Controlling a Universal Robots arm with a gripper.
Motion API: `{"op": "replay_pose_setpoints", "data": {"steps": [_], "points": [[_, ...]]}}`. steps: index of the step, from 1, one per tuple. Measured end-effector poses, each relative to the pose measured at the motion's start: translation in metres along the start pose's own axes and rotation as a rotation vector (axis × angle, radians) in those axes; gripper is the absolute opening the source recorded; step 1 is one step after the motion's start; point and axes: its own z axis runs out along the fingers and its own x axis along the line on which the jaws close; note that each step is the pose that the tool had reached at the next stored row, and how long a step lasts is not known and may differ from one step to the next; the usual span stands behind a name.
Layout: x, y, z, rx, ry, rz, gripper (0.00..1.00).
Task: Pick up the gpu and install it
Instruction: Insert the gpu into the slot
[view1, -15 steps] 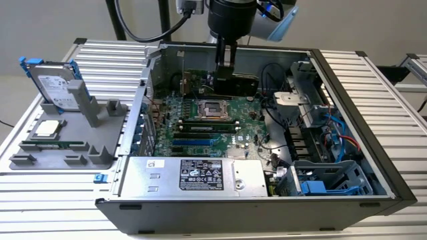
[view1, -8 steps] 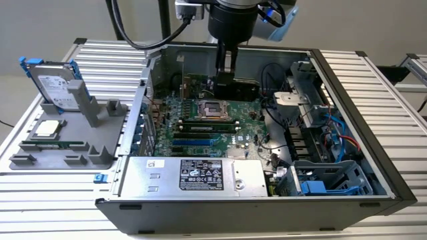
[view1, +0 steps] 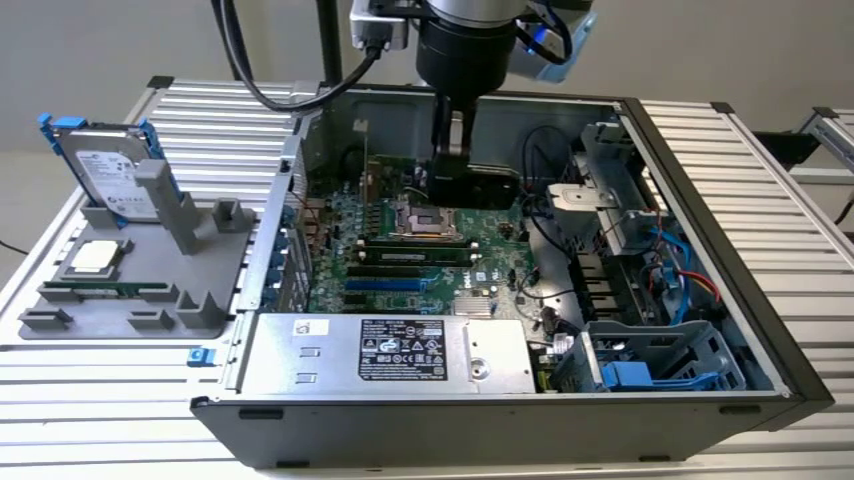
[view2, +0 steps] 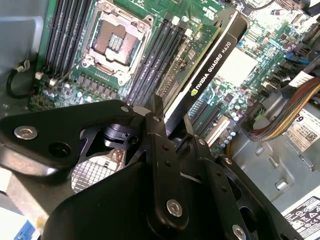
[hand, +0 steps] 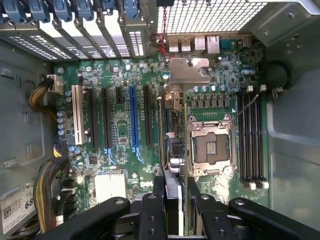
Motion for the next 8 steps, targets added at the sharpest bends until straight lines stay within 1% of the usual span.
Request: {"op": "replay_pose_setpoints", "data": {"steps": [8], "points": [[0.0047,-0.0005,0.0045,-0.0001,0.0,0.0,0.0]]}}
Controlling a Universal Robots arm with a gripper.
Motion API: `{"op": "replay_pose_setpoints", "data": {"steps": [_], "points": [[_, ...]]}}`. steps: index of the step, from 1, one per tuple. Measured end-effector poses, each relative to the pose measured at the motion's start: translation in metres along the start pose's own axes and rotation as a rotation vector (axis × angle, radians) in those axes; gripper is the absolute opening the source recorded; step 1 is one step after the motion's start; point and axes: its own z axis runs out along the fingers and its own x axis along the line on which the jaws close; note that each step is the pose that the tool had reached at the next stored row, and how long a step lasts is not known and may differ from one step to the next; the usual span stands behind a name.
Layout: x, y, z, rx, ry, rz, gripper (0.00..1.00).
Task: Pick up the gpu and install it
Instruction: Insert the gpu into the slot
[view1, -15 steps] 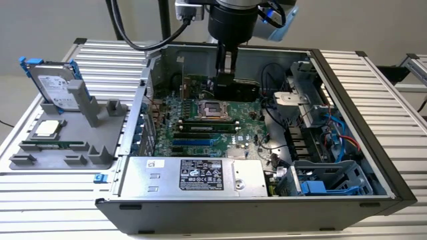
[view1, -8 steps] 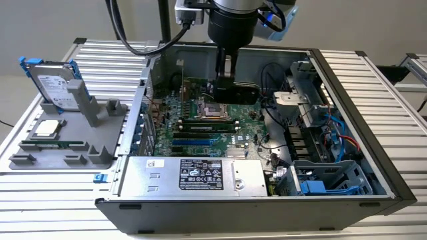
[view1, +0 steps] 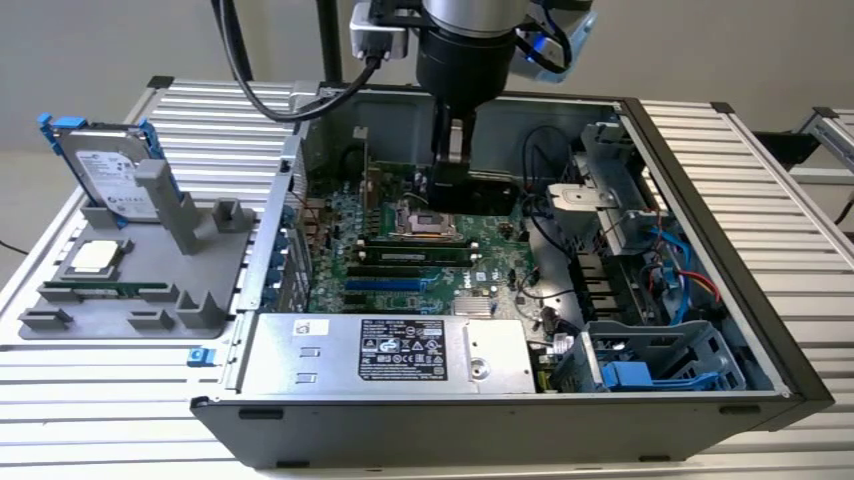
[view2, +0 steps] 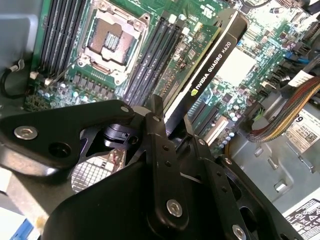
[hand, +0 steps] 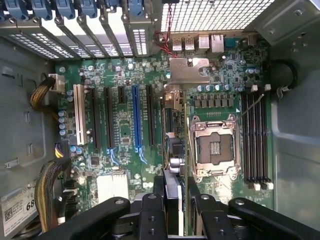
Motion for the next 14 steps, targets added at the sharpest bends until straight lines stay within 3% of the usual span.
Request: {"op": "replay_pose_setpoints", "data": {"steps": [9,14], "points": [[0.0108,0.0007,0.0068,-0.0001,0.0003,-0.004,0.0],[0.0139,0.002,0.0086,-0.0017,0.0009,-0.033,0.0]]}}
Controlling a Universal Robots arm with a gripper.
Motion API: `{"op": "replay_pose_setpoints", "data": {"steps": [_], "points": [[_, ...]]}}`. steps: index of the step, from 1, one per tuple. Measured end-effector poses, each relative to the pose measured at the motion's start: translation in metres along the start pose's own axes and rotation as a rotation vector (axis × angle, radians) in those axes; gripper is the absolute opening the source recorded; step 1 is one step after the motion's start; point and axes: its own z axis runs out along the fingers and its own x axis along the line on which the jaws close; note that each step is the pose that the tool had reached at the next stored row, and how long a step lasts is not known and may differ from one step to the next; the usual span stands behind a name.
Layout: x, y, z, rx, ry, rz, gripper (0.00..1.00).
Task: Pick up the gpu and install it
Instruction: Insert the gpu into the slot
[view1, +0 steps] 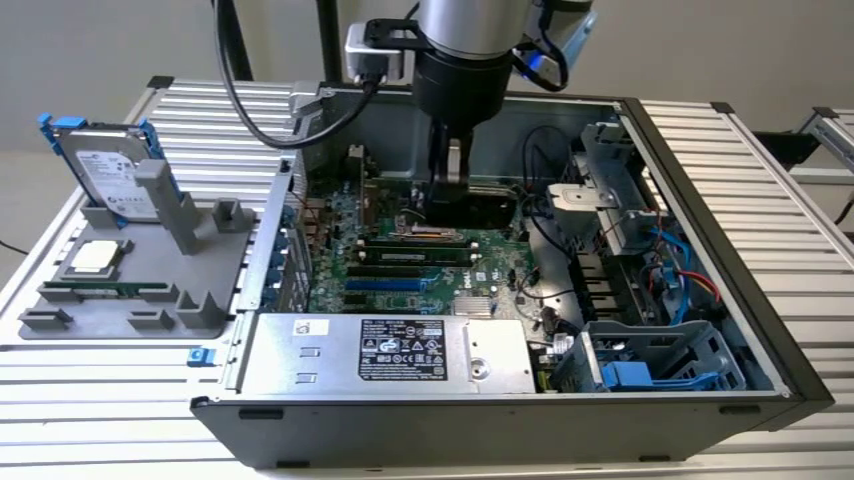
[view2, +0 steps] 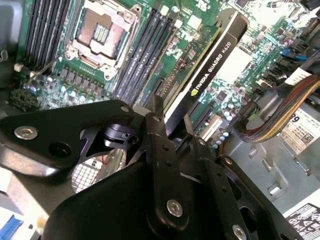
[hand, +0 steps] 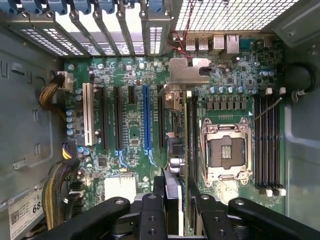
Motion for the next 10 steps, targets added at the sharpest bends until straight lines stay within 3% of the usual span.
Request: {"op": "replay_pose_setpoints", "data": {"steps": [10], "points": [[0.0063,0.0045,0.0058,-0.001,0.0005,-0.02,0.0]]}}
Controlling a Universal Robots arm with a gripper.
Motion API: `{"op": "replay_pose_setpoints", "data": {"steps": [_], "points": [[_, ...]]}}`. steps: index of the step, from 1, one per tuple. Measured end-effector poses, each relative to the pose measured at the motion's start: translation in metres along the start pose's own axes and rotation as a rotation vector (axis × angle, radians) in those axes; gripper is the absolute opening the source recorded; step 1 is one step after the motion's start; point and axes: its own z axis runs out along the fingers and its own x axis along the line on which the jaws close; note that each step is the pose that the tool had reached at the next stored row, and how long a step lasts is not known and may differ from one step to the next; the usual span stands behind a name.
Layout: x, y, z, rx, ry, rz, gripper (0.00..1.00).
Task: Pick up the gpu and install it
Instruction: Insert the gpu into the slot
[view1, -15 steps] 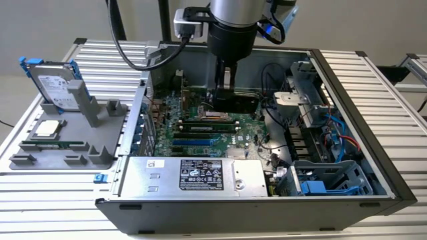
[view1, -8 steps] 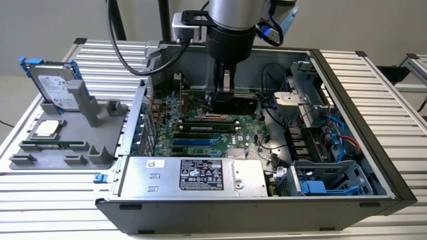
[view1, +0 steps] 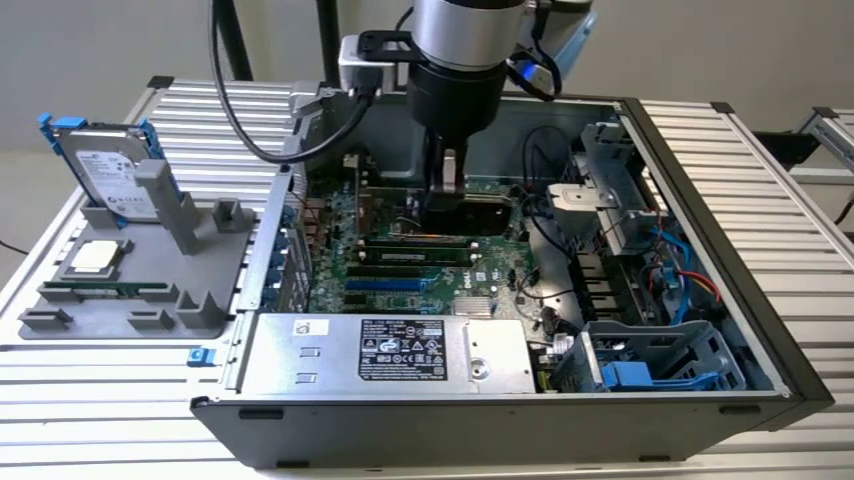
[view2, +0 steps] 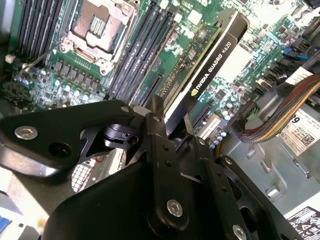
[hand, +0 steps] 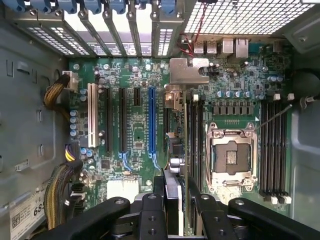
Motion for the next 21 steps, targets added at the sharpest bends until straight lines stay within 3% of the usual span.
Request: {"op": "replay_pose_setpoints", "data": {"steps": [21], "points": [[0.0053,0.0187,0.0188,-0.0054,0.0074,0.0,0.0]]}}
